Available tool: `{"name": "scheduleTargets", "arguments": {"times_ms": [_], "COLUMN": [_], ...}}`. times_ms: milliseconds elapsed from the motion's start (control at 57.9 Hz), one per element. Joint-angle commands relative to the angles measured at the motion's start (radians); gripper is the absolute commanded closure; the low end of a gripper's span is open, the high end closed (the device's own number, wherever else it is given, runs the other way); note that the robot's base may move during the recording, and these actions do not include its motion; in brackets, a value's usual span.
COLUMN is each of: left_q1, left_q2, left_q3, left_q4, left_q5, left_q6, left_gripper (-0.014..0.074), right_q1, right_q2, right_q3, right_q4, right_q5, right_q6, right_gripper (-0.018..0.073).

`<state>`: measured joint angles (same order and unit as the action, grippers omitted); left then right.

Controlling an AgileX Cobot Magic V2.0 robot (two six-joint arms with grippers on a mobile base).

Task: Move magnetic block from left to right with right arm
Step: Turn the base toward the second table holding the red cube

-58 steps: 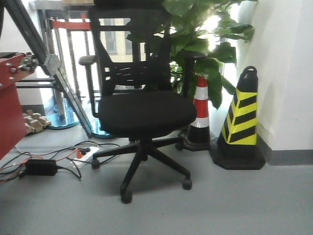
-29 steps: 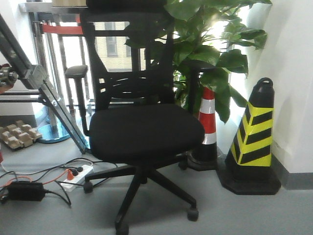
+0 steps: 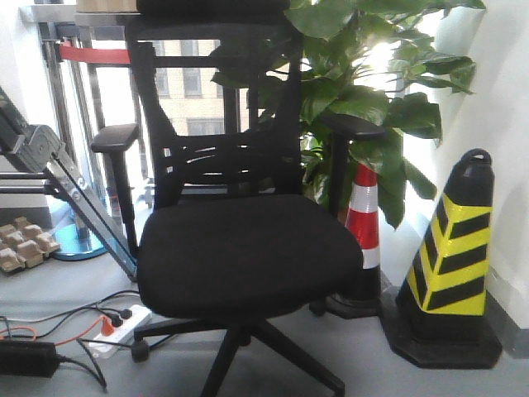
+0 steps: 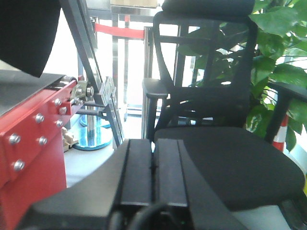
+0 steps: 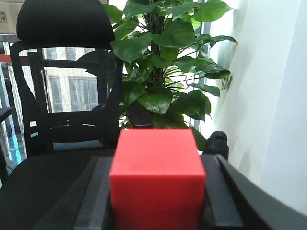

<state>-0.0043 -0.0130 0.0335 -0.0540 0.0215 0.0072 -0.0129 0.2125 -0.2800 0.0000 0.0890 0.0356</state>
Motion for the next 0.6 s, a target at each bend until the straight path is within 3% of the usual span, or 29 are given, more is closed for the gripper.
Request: {"name": "scheduleTargets", "arguments": {"times_ms": [0, 588], "left_q1": [-0.005, -0.005], "left_q2": [-0.009, -0.009], "left_q3": [0.007, 0.007], "left_q4": [-0.003, -0.003], "left_q5": [-0.078, -0.078], "left_q6": [-0.007, -0.007], "left_gripper": [0.0722, 0.0722], "right_q1": [-0.005, -0.005], "right_q2": [0.008, 0.008], "right_q3": [-0.030, -0.030], "right_q4": [-0.007, -0.007], "right_q5": [-0.089, -0.089], "right_q6": [-0.011, -0.011], "right_gripper": [0.0232, 0.0232]}}
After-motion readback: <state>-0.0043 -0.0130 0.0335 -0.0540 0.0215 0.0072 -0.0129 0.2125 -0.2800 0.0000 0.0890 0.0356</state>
